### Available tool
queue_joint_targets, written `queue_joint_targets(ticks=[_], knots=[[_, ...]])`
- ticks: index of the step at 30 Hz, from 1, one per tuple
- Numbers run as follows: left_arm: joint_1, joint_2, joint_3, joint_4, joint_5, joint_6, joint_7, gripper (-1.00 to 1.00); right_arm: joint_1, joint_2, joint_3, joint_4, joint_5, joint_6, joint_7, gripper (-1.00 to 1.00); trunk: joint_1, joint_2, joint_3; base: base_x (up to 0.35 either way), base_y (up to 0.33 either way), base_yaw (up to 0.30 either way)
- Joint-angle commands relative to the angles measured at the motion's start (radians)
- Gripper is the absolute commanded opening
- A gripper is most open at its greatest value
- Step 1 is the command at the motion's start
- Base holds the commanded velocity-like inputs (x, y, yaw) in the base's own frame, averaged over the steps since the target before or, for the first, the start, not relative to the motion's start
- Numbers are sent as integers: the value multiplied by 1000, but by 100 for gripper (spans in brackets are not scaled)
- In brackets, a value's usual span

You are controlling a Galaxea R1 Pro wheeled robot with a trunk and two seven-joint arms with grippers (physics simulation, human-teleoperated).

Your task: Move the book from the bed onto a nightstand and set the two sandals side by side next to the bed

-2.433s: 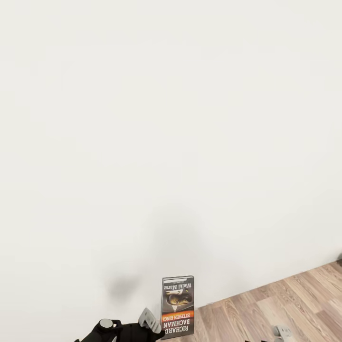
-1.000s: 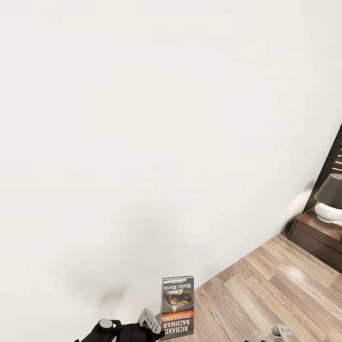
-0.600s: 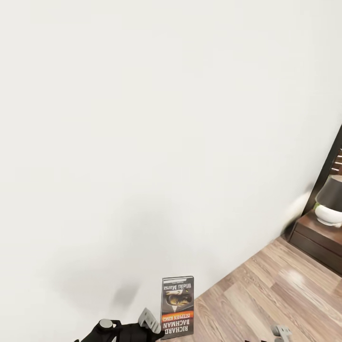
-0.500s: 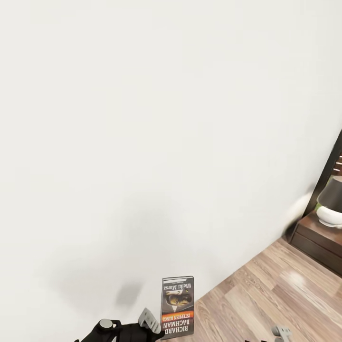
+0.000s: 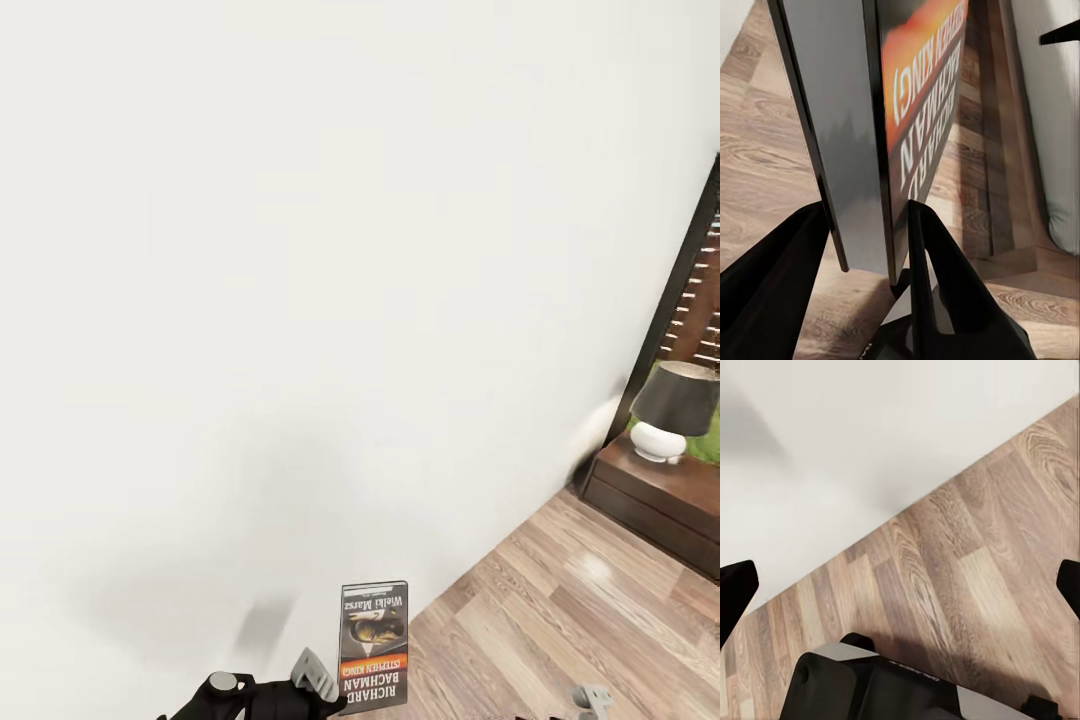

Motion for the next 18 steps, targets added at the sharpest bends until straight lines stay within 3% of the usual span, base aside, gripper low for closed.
queue_joint_targets(ticks=[1,18], knots=[[0,0,-2,-1,5,5,-2,-100,0,-1,4,0,-10,9,2,100,0,-1,-1,0,0,-265],[0,0,-2,-1,5,5,-2,-100,0,-1,4,0,-10,9,2,100,0,-1,-6,0,0,-273]])
